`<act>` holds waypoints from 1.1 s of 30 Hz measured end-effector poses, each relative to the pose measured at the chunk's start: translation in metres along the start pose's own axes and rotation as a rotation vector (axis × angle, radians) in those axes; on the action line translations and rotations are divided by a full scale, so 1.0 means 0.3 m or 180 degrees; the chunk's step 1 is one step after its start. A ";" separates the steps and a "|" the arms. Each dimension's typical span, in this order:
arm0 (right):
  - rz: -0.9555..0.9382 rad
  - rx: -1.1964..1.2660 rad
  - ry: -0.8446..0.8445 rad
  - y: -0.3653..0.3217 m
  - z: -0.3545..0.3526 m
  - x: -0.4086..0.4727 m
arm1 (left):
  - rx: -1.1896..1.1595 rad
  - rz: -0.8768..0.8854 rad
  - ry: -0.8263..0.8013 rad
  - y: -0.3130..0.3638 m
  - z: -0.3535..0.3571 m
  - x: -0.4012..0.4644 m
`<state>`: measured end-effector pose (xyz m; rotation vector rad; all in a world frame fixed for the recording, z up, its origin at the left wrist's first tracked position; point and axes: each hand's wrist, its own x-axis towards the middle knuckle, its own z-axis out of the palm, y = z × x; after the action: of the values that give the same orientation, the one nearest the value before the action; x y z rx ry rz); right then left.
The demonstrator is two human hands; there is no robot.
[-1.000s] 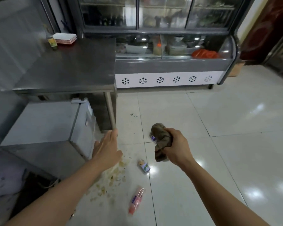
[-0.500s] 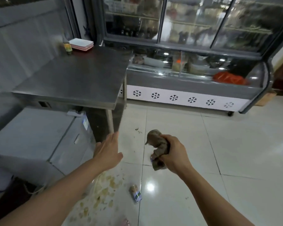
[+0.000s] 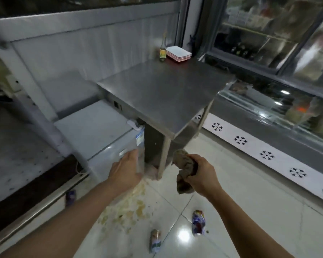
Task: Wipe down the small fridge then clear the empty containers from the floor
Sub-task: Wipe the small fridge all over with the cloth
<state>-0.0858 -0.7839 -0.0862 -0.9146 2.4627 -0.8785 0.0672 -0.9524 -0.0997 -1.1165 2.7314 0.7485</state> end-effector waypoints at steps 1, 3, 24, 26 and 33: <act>-0.0103 0.0005 -0.0144 -0.002 -0.007 0.030 | -0.0040 -0.0179 0.0035 -0.005 0.002 -0.010; -0.0350 -0.0011 -0.0370 -0.008 -0.010 0.084 | -0.0172 -0.0511 0.0099 -0.020 0.014 -0.035; -0.2346 -0.0655 -0.0742 -0.280 0.700 0.394 | -0.0774 -0.1940 0.0818 -0.479 0.141 0.000; -0.2562 -0.0824 -0.0791 -0.300 0.772 0.438 | -0.0806 -0.1932 0.0941 -0.510 0.164 0.031; -0.3171 -0.1532 -0.1238 -0.296 1.046 0.579 | -0.0886 -0.2126 0.1130 -0.597 0.297 0.140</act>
<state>-0.0064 -1.0886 -0.2795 -2.3141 1.8159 -0.2626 0.1502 -1.0460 -0.2613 -2.2428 2.2538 0.8884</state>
